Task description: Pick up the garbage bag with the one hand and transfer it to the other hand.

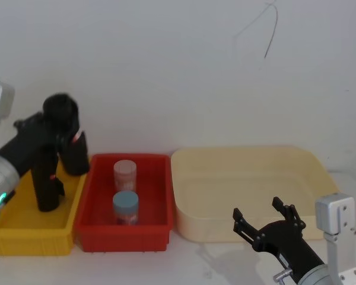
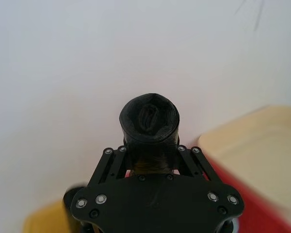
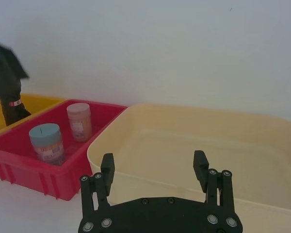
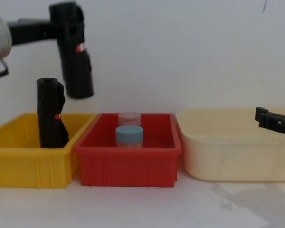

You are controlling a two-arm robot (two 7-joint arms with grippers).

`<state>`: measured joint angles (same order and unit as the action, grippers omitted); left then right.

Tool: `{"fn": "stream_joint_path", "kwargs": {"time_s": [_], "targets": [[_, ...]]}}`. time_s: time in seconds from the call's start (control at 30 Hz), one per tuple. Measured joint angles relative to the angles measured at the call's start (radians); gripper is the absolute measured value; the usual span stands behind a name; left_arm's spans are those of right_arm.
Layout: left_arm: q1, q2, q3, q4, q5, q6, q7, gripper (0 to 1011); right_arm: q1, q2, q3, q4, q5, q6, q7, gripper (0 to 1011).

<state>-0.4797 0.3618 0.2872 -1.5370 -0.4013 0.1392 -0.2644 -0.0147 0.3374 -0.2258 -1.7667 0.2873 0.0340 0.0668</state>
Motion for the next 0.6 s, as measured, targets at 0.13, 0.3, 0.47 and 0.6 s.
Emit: {"fn": "stream_joint_path", "kwargs": {"time_s": [0.13, 0.3, 0.47, 0.6], "targets": [[-0.042, -0.018, 0.006, -0.016, -0.026, 0.014, -0.029, 370, 0.0, 0.0, 0.0, 0.0, 0.0, 0.0, 0.0, 1000], [-0.08, -0.041, 0.016, -0.019, -0.059, 0.038, -0.058, 370, 0.0, 0.0, 0.0, 0.0, 0.0, 0.0, 0.0, 999], [-0.111, -0.066, 0.029, -0.008, -0.088, 0.066, -0.076, 370, 0.0, 0.0, 0.0, 0.0, 0.0, 0.0, 0.0, 1000], [-0.136, -0.093, 0.046, 0.018, -0.115, 0.094, -0.089, 370, 0.0, 0.0, 0.0, 0.0, 0.0, 0.0, 0.0, 999]]}}
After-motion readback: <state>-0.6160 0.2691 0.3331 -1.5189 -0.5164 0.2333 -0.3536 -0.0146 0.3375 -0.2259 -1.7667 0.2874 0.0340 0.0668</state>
